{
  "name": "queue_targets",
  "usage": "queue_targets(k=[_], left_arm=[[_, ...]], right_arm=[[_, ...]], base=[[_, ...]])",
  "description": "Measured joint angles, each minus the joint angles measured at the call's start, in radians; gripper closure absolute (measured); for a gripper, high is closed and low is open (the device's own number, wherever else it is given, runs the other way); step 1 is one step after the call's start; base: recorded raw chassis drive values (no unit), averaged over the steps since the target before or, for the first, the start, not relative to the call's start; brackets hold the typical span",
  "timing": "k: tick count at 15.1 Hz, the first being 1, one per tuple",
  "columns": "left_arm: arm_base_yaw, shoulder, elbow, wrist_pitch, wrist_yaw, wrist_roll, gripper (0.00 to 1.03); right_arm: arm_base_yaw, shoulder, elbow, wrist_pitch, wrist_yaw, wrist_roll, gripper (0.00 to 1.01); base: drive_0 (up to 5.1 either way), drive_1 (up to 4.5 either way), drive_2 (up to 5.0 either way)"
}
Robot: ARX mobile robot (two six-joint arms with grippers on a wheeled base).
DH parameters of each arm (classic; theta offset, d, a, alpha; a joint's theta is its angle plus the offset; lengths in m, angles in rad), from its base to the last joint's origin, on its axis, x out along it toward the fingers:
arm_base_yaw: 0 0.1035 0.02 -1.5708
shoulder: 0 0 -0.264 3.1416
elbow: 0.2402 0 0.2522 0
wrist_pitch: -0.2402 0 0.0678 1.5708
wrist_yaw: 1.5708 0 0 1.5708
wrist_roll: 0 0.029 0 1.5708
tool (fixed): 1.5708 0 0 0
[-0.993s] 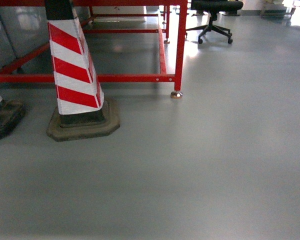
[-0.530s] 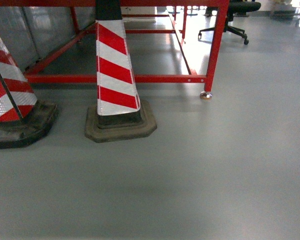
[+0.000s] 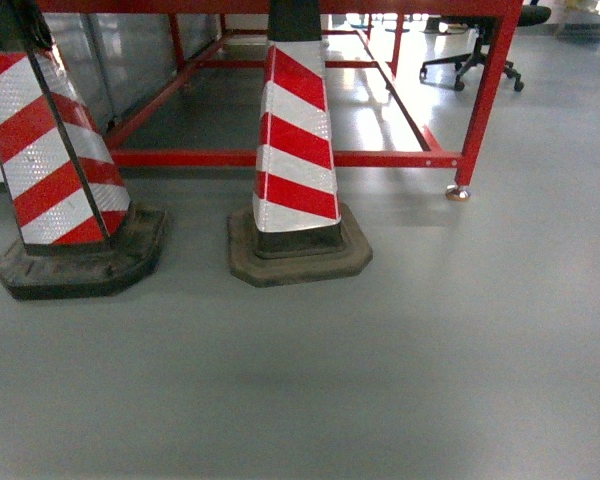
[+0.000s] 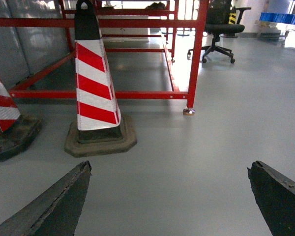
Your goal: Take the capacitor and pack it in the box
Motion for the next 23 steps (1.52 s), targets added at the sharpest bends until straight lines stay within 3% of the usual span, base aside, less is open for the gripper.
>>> queue_targets(k=[4,14,23], left_arm=[[0.0,0.0,0.0,0.0,0.002,0.0,0.59],[0.0,0.0,0.0,0.0,0.002,0.0,0.59],[0.0,0.0,0.0,0.0,0.002,0.0,0.59]], right_arm=[[0.0,0.0,0.0,0.0,0.001,0.0,0.03],[0.0,0.0,0.0,0.0,0.001,0.0,0.03],[0.0,0.0,0.0,0.0,0.001,0.0,0.03]], base=[[-5.0,2.39,2.4],[0.0,0.0,0.0],[0.0,1.51,-1.4]])
